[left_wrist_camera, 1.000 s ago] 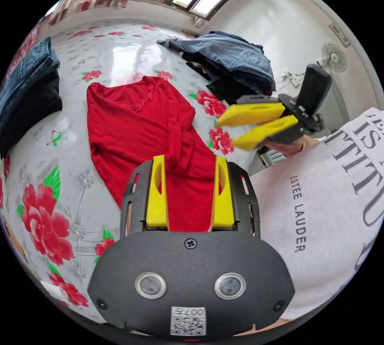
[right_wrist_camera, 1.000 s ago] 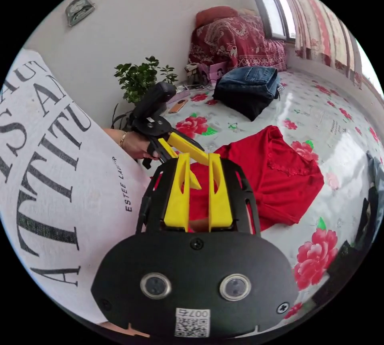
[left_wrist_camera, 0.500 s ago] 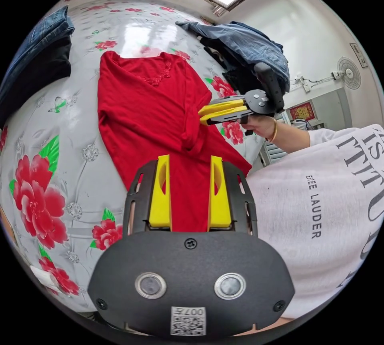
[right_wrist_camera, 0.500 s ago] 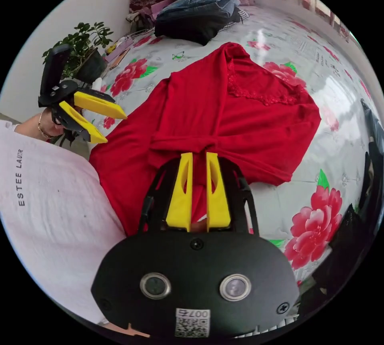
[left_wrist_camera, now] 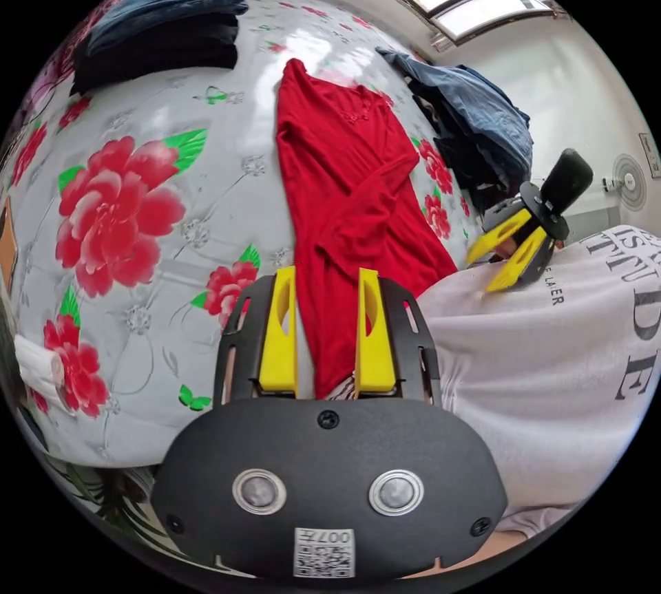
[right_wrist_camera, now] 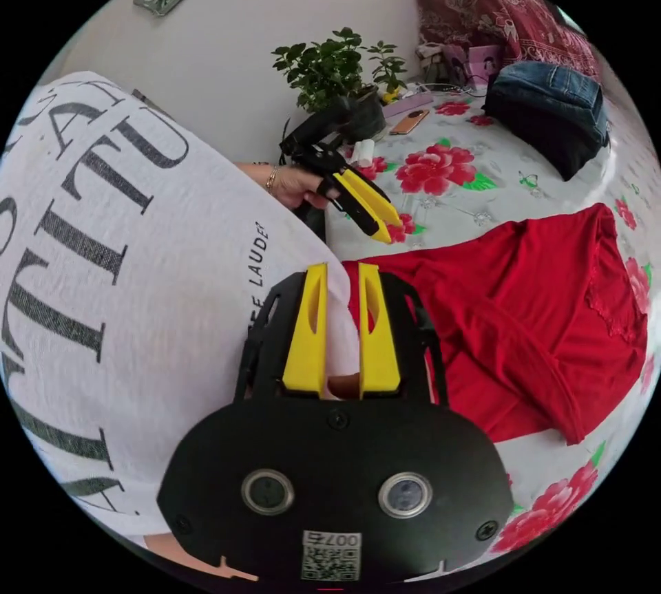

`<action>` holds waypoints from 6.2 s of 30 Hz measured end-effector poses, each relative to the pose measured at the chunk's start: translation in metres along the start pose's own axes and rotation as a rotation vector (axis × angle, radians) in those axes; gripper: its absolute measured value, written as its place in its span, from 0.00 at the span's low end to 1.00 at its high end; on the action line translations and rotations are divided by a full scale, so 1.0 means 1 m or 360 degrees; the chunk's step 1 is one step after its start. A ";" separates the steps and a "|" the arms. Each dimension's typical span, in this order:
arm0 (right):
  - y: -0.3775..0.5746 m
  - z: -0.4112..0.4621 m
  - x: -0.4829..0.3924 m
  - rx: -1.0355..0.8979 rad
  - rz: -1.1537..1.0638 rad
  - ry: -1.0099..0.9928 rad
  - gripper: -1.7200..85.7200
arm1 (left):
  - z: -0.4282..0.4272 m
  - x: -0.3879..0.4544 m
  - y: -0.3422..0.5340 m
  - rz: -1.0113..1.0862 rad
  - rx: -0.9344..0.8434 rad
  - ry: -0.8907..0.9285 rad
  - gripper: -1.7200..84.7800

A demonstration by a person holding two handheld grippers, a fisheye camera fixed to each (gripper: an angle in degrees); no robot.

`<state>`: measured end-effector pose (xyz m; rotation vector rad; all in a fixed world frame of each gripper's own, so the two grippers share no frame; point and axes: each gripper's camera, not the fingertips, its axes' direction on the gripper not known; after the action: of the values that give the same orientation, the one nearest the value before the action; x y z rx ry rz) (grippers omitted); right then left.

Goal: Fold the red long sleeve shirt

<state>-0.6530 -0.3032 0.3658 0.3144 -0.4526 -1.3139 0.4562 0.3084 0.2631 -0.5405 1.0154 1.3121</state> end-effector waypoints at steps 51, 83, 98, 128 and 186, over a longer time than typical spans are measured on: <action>0.097 -0.088 0.224 -0.0237 0.0867 0.1221 0.03 | 0.009 0.104 -0.042 0.0564 0.0124 -0.0443 0.02; 0.109 -0.193 0.359 0.0067 0.1393 0.1262 0.06 | 0.071 0.064 -0.054 0.0228 -0.0175 -0.0400 0.08; 0.081 -0.101 0.186 0.0142 0.0653 0.0610 0.09 | 0.100 0.046 -0.015 0.0006 -0.0230 -0.0387 0.10; 0.021 0.031 0.090 -0.0087 0.0639 0.0730 0.07 | 0.098 0.146 0.076 0.0624 -0.0012 -0.0685 0.05; 0.236 -0.147 0.087 0.0569 0.1706 0.0532 0.08 | 0.003 -0.032 -0.070 -0.0106 -0.0046 -0.0021 0.13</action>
<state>-0.3638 -0.3377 0.3602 0.4844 -0.4644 -0.1239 0.5260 0.2784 0.2768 -0.5822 0.9610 1.2714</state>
